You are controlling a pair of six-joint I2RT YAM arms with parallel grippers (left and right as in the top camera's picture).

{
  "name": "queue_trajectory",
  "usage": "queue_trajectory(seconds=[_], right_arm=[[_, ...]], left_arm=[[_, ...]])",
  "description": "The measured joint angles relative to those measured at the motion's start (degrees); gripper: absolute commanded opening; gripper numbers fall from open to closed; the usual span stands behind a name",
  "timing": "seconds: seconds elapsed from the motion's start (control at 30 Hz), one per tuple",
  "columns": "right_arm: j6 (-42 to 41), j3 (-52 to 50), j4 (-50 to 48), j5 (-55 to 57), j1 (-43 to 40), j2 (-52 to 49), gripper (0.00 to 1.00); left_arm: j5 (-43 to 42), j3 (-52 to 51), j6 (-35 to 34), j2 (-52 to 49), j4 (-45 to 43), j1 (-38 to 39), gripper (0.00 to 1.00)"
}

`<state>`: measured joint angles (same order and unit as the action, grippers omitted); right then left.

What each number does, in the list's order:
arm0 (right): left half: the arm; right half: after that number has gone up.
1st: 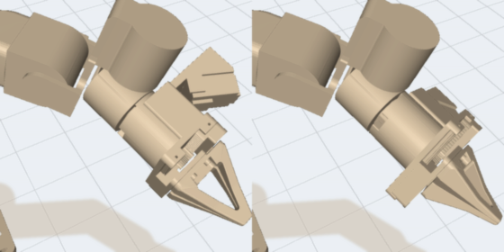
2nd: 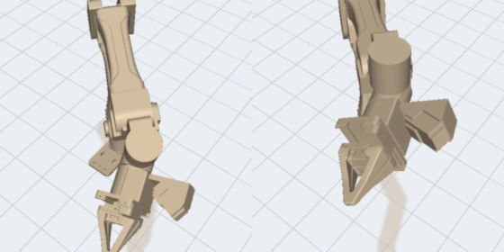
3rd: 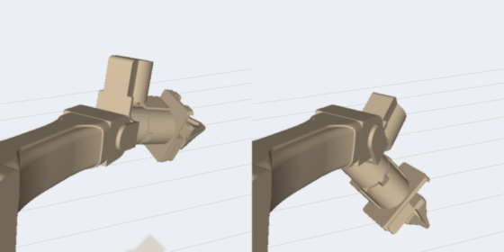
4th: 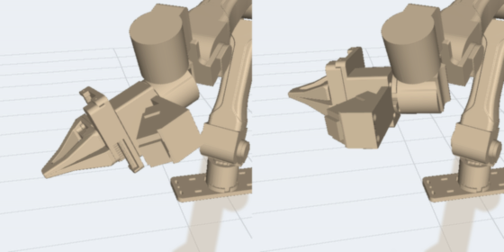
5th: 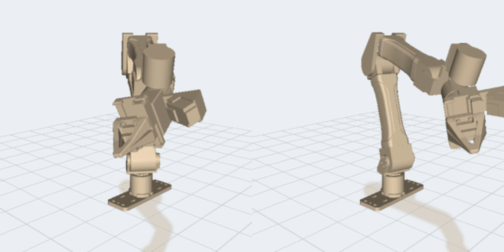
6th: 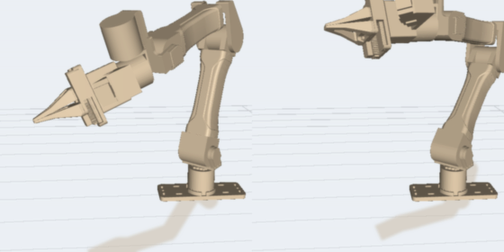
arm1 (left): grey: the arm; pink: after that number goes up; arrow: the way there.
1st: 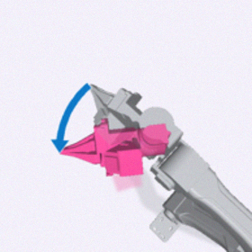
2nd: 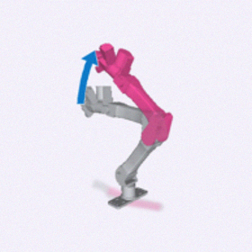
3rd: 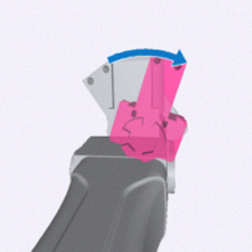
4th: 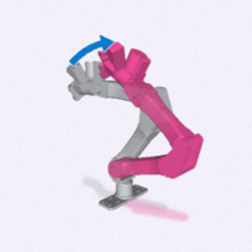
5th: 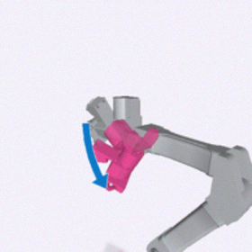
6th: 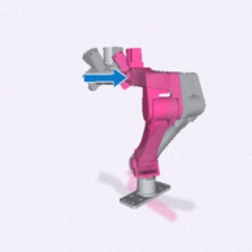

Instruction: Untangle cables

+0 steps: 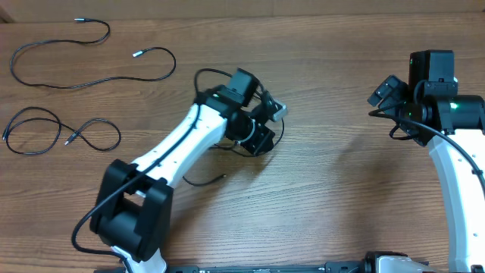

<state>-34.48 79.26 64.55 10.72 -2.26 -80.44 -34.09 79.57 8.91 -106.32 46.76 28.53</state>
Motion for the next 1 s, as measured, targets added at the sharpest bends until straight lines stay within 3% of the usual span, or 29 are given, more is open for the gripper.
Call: queue_trajectory(seconds=[0.13,0.33,0.37,0.43,0.47,0.57,0.67,0.8,1.0], right_arm=[[0.0,0.0,0.0,0.0,0.0,0.0,1.0],[0.4,0.0,-0.1,0.5,0.0,0.0,1.0],[1.3,0.0,-0.3,1.1,0.0,0.0,1.0],[2.8,0.0,-0.3,1.8,0.0,0.0,1.0],[3.7,0.0,0.1,2.1,0.0,0.0,1.0],[4.8,0.0,0.5,2.4,0.0,0.0,1.0],[4.5,0.0,-1.2,-1.9,0.0,0.0,1.0],[4.5,0.0,-0.8,-7.9,0.0,0.0,1.0],[4.5,0.0,-0.4,-10.3,0.0,0.0,1.0]], left_arm=[[-9.3,0.0,-0.4,0.2,-0.1,-6.1,0.04],[-13.0,0.0,-1.3,0.2,0.0,-7.6,0.04],[-11.7,0.1,-1.3,0.2,0.5,-7.5,0.04],[-7.7,0.1,-1.3,0.2,2.4,-7.2,0.18],[-5.4,0.1,-1.2,0.2,3.3,-7.0,0.33],[3.4,0.1,-1.6,0.2,6.1,-4.9,0.42],[11.0,0.1,-1.3,0.2,6.0,-1.5,0.58],[18.8,0.1,1.4,0.2,4.8,5.0,0.58],[23.1,0.5,2.9,-5.2,4.0,11.1,0.57]])
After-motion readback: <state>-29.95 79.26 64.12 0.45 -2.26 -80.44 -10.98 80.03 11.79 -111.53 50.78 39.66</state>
